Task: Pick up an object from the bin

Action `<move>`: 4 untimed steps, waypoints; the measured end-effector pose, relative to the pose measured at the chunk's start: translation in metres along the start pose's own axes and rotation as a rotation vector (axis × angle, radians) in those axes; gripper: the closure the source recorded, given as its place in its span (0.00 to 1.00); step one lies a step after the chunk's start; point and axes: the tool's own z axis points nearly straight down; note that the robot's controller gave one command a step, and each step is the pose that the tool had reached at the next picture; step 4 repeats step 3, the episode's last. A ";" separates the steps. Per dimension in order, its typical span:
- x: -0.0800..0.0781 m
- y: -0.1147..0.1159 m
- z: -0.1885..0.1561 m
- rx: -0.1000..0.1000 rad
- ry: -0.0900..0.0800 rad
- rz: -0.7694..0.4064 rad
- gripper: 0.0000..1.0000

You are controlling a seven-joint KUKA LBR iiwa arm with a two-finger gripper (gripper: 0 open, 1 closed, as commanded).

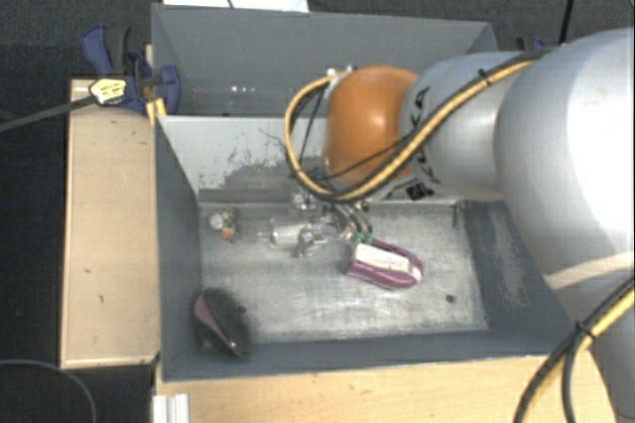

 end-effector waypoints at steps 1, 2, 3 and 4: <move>-0.003 0.000 -0.089 0.000 -0.005 0.002 1.00; -0.004 0.000 -0.098 0.000 0.000 0.004 1.00; -0.006 0.001 -0.120 0.000 -0.001 0.006 1.00; -0.006 0.001 -0.120 0.000 -0.001 0.006 1.00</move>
Offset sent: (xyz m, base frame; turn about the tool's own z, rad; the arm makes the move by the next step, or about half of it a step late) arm 0.0001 0.0001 0.0831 0.0000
